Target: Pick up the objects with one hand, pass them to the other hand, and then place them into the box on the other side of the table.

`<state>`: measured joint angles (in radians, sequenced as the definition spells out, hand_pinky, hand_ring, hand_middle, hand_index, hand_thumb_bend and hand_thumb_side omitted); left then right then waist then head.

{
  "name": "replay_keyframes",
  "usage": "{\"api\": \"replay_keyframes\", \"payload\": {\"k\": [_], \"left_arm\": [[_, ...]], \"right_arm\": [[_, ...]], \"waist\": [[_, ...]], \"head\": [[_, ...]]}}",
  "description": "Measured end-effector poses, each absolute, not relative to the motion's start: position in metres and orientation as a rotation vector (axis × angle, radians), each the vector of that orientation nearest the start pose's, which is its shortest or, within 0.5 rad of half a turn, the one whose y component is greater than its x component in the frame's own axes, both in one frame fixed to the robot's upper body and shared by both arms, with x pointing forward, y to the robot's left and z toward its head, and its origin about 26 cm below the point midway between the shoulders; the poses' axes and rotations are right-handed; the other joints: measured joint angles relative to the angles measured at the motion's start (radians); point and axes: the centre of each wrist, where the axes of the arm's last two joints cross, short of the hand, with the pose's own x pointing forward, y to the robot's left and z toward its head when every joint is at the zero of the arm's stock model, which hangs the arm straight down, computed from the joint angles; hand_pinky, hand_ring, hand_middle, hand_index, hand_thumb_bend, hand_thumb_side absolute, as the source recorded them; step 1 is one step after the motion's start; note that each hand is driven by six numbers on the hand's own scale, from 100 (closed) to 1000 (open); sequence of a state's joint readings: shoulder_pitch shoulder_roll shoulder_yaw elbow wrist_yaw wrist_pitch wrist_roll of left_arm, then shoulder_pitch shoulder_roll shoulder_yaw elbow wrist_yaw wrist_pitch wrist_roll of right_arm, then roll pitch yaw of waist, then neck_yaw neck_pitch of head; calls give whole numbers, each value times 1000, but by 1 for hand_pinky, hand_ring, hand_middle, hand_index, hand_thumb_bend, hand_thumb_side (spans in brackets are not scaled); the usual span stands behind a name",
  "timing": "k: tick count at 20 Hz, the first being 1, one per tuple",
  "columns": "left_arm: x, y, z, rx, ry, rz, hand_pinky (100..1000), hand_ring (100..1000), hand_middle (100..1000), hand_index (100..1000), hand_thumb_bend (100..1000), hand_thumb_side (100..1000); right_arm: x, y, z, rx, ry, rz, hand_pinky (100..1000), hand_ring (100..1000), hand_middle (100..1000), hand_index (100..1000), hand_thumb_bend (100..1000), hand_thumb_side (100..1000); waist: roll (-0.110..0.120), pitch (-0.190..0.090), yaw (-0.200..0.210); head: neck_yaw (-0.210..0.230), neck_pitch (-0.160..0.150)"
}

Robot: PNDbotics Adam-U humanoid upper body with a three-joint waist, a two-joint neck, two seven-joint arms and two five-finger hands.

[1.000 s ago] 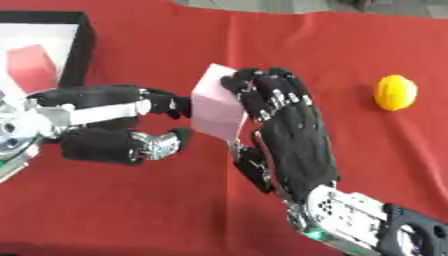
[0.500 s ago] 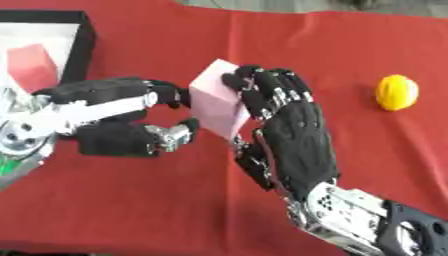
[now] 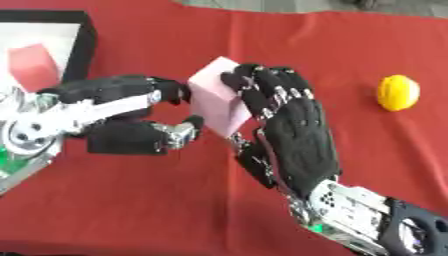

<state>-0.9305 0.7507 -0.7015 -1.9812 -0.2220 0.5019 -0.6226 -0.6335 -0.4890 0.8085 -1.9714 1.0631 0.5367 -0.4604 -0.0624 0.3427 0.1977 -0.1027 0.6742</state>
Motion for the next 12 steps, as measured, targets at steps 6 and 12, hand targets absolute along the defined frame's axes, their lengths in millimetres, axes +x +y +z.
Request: {"api": "replay_keyframes", "payload": {"k": [6, 12], "left_arm": [[293, 139, 284, 357, -1463, -1874, 994, 939, 902, 1000, 141, 1000], [293, 139, 284, 378, -1450, -1888, 995, 939, 902, 1000, 149, 1000]], "right_arm": [[264, -99, 178, 1537, 2785, -1032, 589, 515, 455, 610, 199, 100], [266, -99, 178, 1461, 2785, -1063, 511, 474, 443, 600, 190, 100]], "waist": [[0, 0, 0], [0, 1, 0]], "head": [[0, 0], [1, 0]]}}
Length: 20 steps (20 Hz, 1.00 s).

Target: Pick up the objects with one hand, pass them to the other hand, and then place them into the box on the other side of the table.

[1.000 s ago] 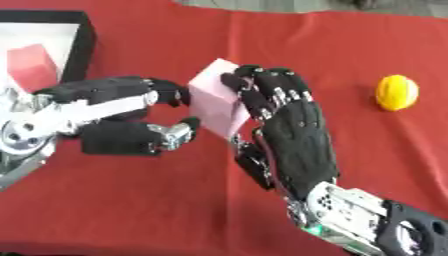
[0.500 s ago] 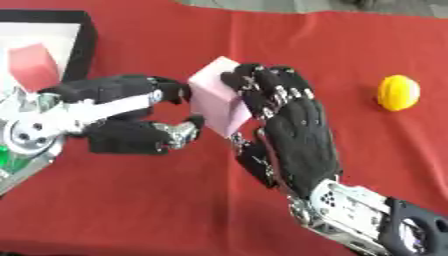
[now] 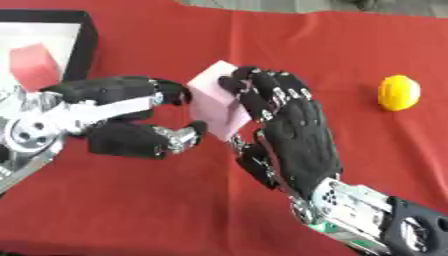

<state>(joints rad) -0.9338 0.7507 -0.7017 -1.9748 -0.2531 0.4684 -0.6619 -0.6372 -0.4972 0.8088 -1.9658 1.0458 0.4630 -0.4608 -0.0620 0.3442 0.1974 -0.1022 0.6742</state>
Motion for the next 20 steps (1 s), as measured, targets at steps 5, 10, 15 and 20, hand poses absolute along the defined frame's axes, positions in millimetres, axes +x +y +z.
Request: {"api": "replay_keyframes", "payload": {"k": [5, 10, 15, 20], "left_arm": [[293, 139, 284, 391, -1443, -1893, 995, 938, 901, 1000, 155, 1000], [294, 138, 285, 413, -1439, -1893, 996, 938, 900, 1000, 167, 1000], [294, 138, 284, 418, -1424, -1900, 999, 939, 900, 1000, 185, 1000], [294, 138, 284, 428, -1411, -1909, 1000, 940, 896, 1000, 184, 1000]], "right_arm": [[266, -99, 179, 1421, 2799, -1081, 441, 441, 440, 597, 192, 100], [266, -98, 181, 1396, 2812, -1091, 382, 426, 434, 590, 197, 100], [266, -97, 181, 1372, 2825, -1112, 335, 415, 428, 583, 200, 100], [265, -96, 181, 1345, 2837, -1123, 296, 409, 425, 578, 202, 100]], "waist": [[0, 2, 0], [0, 2, -1], [0, 5, -1], [0, 7, -2]], "head": [[2, 0], [4, 0], [6, 0], [9, 0]]}}
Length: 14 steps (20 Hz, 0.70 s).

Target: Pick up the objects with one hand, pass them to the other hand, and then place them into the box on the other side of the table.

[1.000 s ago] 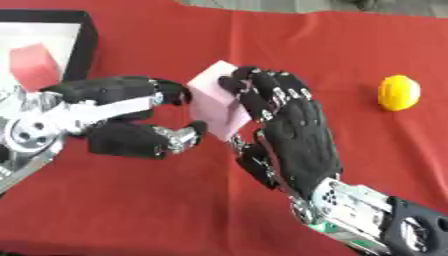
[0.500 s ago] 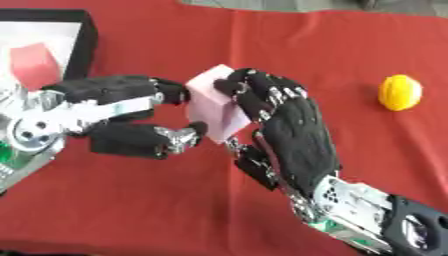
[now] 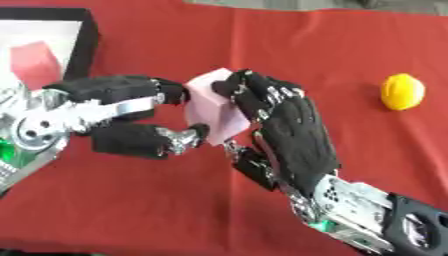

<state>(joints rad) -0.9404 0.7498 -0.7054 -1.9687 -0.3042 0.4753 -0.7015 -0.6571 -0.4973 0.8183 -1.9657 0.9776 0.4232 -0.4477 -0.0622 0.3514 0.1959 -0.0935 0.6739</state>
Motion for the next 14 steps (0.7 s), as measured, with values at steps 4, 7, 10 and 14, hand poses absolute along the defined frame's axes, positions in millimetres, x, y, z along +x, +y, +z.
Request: {"api": "replay_keyframes", "payload": {"k": [4, 7, 10, 14], "left_arm": [[294, 137, 284, 439, -1401, -1915, 1000, 940, 841, 1000, 185, 1000], [294, 137, 284, 446, -1394, -1918, 1000, 941, 826, 1000, 186, 1000], [294, 136, 283, 446, -1390, -1922, 1000, 941, 825, 1000, 189, 1000], [294, 135, 284, 447, -1384, -1925, 1000, 943, 826, 1000, 198, 1000]], "right_arm": [[265, -96, 182, 1329, 2847, -1130, 288, 407, 424, 575, 200, 100], [265, -96, 182, 1319, 2850, -1134, 279, 405, 422, 573, 200, 100], [265, -95, 181, 1308, 2852, -1140, 276, 404, 421, 571, 201, 100], [265, -95, 181, 1302, 2852, -1143, 265, 402, 420, 569, 204, 100]], "waist": [[0, 0, -1], [0, 0, -1], [0, 1, -1], [0, 2, -1]], "head": [[3, 0], [3, 0], [3, 0], [3, 0]]}}
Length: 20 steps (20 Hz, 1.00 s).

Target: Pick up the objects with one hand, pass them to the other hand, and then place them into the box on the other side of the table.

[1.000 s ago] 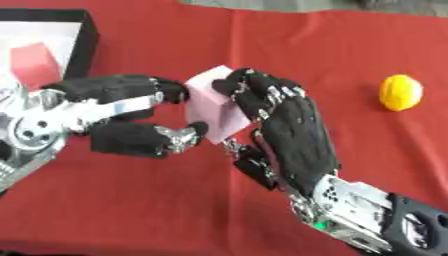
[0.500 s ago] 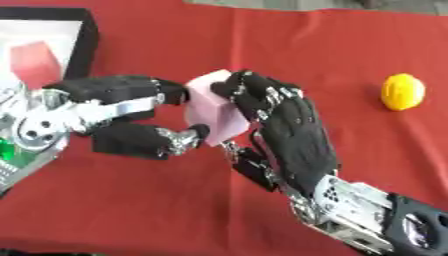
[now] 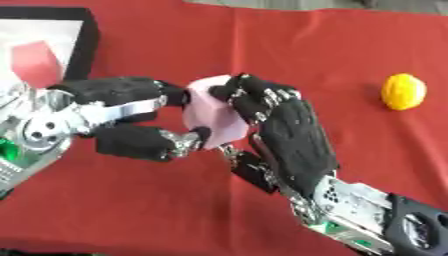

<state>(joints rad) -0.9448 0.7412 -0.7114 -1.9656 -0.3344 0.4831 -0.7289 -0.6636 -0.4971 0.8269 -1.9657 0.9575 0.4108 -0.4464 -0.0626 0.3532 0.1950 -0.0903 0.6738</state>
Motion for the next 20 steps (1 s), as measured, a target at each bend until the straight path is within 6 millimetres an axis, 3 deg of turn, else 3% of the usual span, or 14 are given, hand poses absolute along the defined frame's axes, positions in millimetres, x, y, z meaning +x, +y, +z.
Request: {"api": "replay_keyframes", "payload": {"k": [20], "left_arm": [[294, 133, 285, 478, -1358, -1955, 1000, 944, 820, 993, 194, 1000]], "right_arm": [[265, -94, 183, 1285, 2848, -1154, 244, 397, 418, 565, 208, 100]], "waist": [[0, 2, 1]], "head": [[1, -1]]}}
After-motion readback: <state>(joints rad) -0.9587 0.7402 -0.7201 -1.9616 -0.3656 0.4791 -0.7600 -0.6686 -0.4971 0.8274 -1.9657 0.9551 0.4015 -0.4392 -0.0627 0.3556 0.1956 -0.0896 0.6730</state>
